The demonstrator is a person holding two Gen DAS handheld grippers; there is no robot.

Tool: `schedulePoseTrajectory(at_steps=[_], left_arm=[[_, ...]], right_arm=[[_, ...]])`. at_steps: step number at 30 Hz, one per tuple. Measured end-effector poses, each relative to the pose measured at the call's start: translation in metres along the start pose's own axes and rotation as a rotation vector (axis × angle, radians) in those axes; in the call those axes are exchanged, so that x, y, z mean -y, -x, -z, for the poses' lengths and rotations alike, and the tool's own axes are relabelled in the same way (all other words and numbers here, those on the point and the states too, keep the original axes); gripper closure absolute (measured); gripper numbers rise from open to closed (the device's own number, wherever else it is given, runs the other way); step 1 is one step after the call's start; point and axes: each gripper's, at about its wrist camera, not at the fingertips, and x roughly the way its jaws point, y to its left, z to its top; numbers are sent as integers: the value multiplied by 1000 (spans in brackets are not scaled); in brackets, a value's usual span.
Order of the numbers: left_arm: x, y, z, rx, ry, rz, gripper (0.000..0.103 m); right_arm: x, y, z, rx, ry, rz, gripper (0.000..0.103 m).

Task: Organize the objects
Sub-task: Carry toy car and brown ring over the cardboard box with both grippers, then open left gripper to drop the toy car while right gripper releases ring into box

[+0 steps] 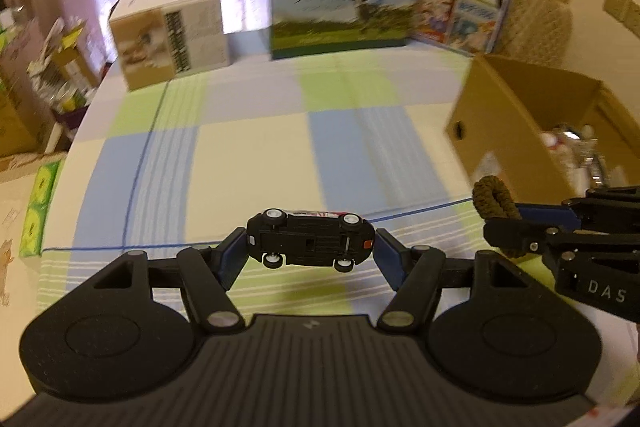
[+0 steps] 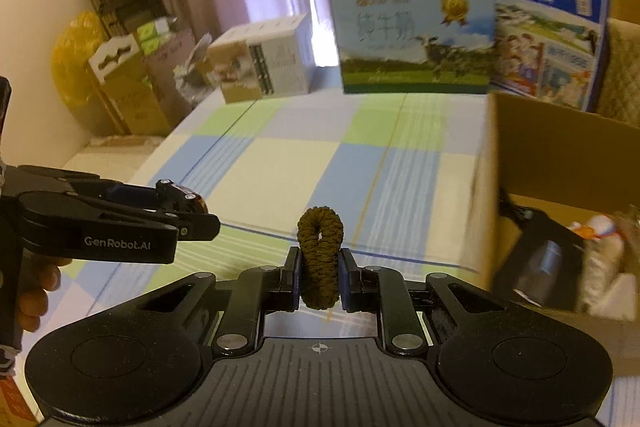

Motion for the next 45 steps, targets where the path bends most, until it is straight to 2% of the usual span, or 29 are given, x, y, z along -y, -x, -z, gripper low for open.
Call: schedulePoseTrajectory(at_steps=[6, 12, 20, 32, 45], left_arm=[[43, 20, -4, 34, -40, 75, 39], [95, 28, -11, 50, -90, 156, 39], [165, 22, -31, 76, -153, 207, 39], [240, -18, -63, 62, -181, 180, 39], [273, -77, -94, 16, -168, 103, 39]], right_arm=[[25, 45, 9, 35, -65, 26, 88], [63, 87, 18, 75, -133, 87, 88], [126, 129, 20, 126, -194, 180, 88], [210, 136, 6, 133, -207, 194, 88], [273, 103, -13, 90, -211, 159, 88]])
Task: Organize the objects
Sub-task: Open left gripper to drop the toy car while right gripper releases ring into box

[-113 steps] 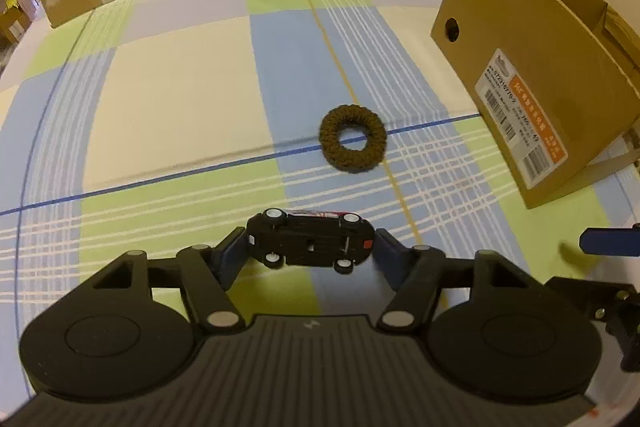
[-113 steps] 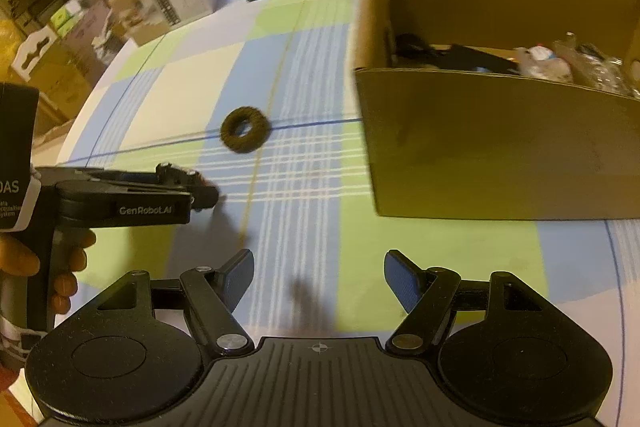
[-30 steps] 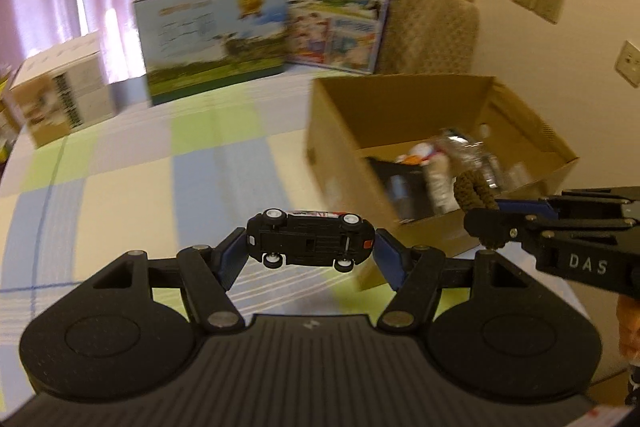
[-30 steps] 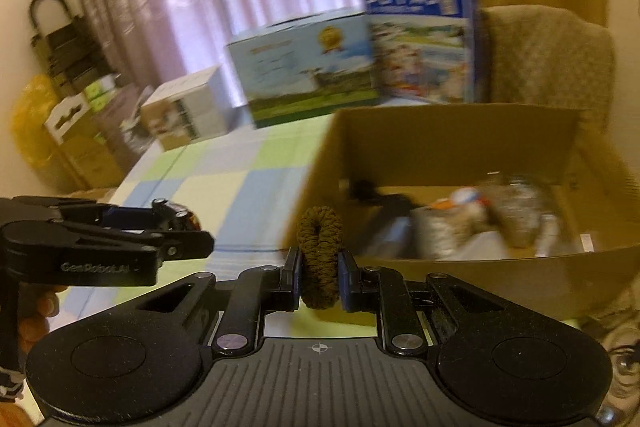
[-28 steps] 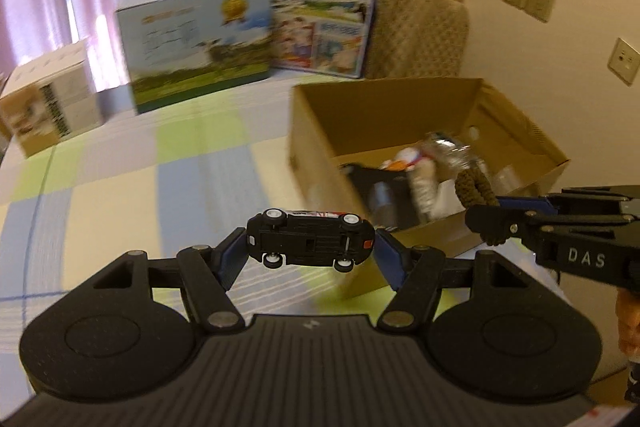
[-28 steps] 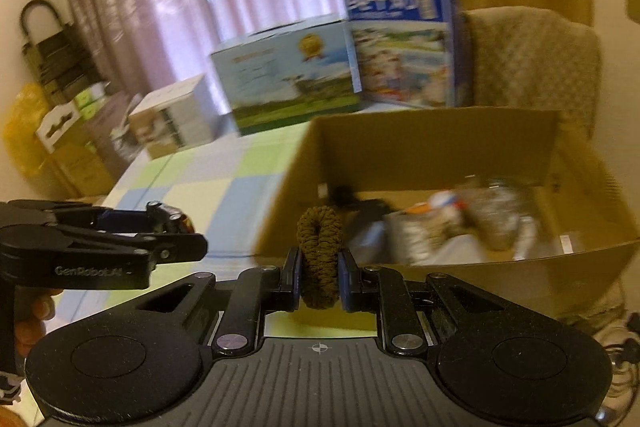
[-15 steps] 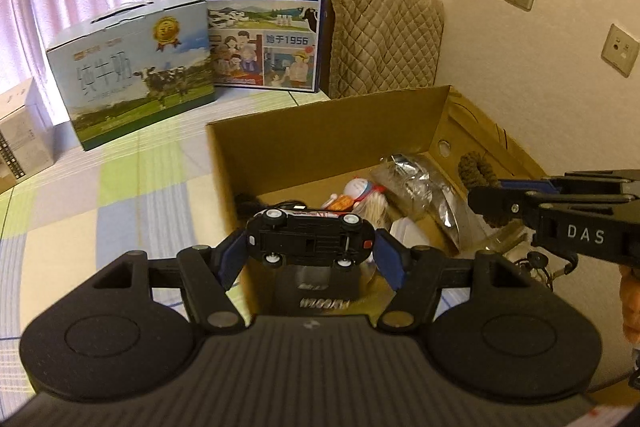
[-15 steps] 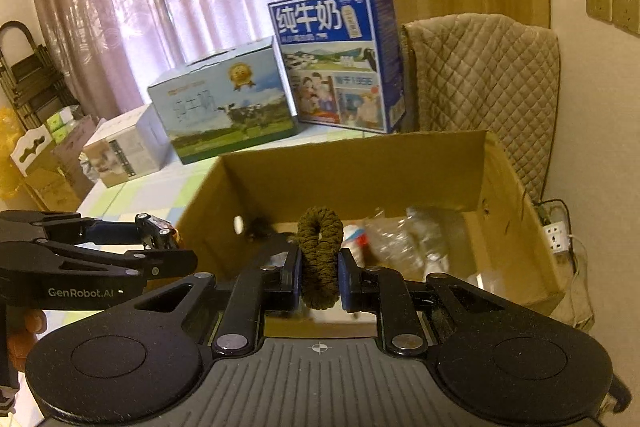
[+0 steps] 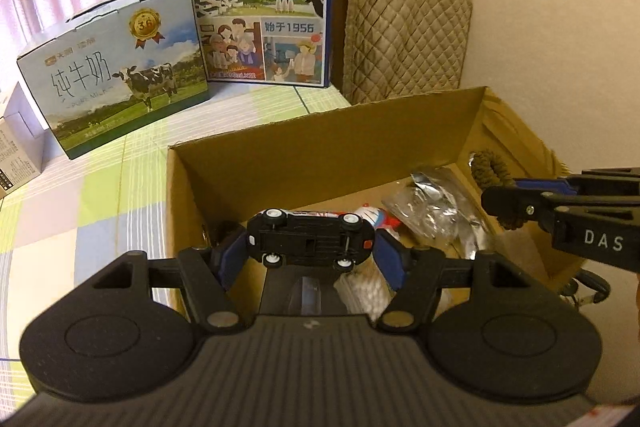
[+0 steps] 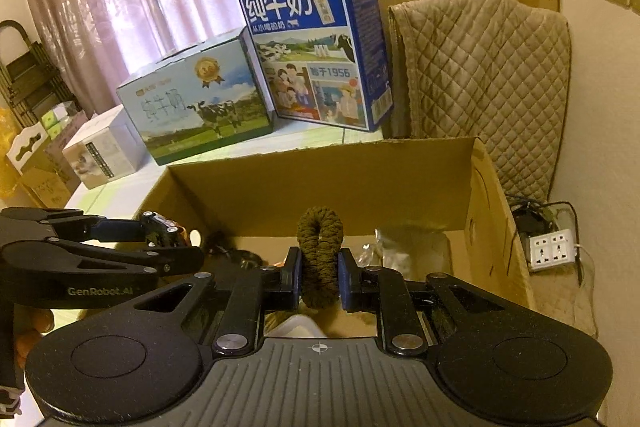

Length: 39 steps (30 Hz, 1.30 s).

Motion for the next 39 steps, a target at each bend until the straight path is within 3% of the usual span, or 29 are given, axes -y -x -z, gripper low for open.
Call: schedulePoseTrajectory(at_steps=[6, 8, 10, 13, 24, 26, 28, 30, 39], left_arm=[[-1, -20, -11, -13, 9, -37, 38], [-4, -25, -15, -13, 16, -43, 34], [-7, -27, -19, -3, 20, -53, 23], [-12, -26, -24, 11, 29, -71, 20], [-40, -14, -23, 22, 115, -125, 17], [-44, -9, -22, 29, 128, -133, 17], [-47, -4, -22, 38, 141, -141, 15], [-49, 0, -21, 44, 149, -146, 15], [-48, 18, -15, 57, 178, -180, 9]], right_arm=[[8, -19, -12, -9, 5, -30, 88], [9, -25, -16, -12, 6, -42, 88], [10, -31, -19, -15, 7, -53, 88], [10, -38, -24, -19, 6, -68, 88], [0, -66, -30, -52, 25, -131, 88], [-3, -68, -30, -45, 26, -153, 81], [-6, -68, -32, -35, 24, -170, 61], [-9, -67, -34, -20, 23, -175, 56], [-11, -56, -34, -12, 30, -184, 50]])
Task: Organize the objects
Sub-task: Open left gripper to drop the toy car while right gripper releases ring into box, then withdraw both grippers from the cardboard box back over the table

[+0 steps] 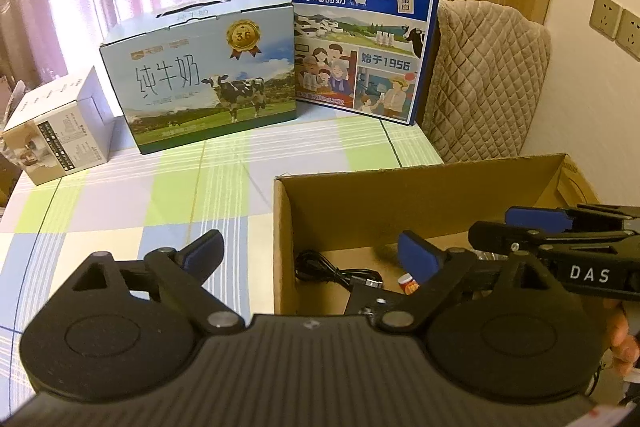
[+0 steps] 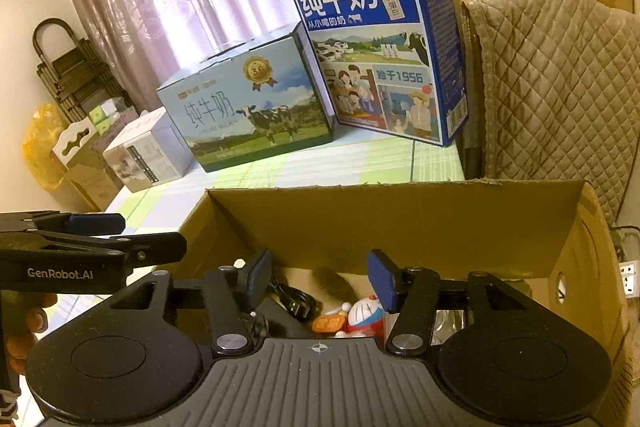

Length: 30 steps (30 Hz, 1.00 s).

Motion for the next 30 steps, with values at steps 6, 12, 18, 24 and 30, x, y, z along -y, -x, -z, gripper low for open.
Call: schedulePoseTrajectory(at_steps=[6, 12, 18, 24, 30], left_arm=[[4, 17, 6, 12, 9, -2, 4], [6, 37, 13, 35, 10, -10, 1], [8, 57, 24, 50, 2, -11, 1], [4, 78, 34, 73, 1, 9, 1], [-7, 103, 51, 89, 7, 15, 1]], right_arm=[[1, 19, 9, 7, -15, 14, 42], [2, 42, 23, 13, -32, 43, 36], [-1, 65, 38, 9, -65, 78, 34], [-15, 86, 53, 16, -72, 117, 31], [-36, 102, 71, 20, -72, 158, 29]])
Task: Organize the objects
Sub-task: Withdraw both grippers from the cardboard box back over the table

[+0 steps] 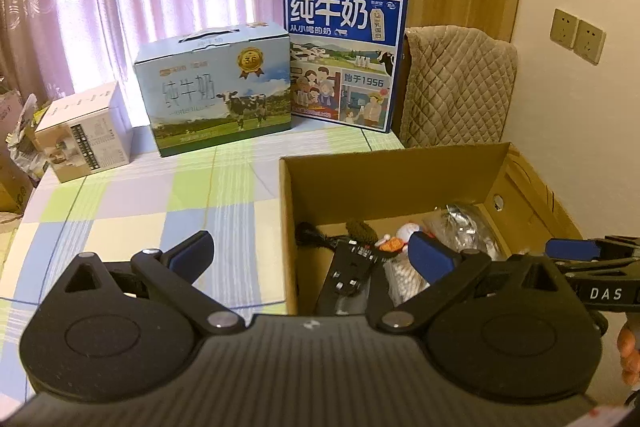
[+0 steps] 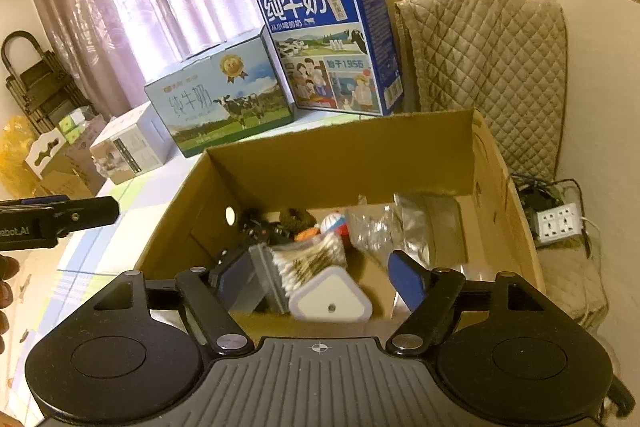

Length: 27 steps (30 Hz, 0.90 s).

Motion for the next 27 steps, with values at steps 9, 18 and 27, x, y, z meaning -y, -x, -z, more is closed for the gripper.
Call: schedulePoseTrajectory(at_steps=[9, 18, 27], left_arm=[[-34, 47, 41, -6, 23, 7, 1], [-67, 104, 88, -26, 69, -5, 1], [-100, 153, 136, -53, 103, -36, 1]], right_arm=[[-39, 25, 38, -13, -5, 35, 28], [-90, 51, 73, -3, 27, 23, 28], [-140, 70, 111, -20, 57, 0, 28]])
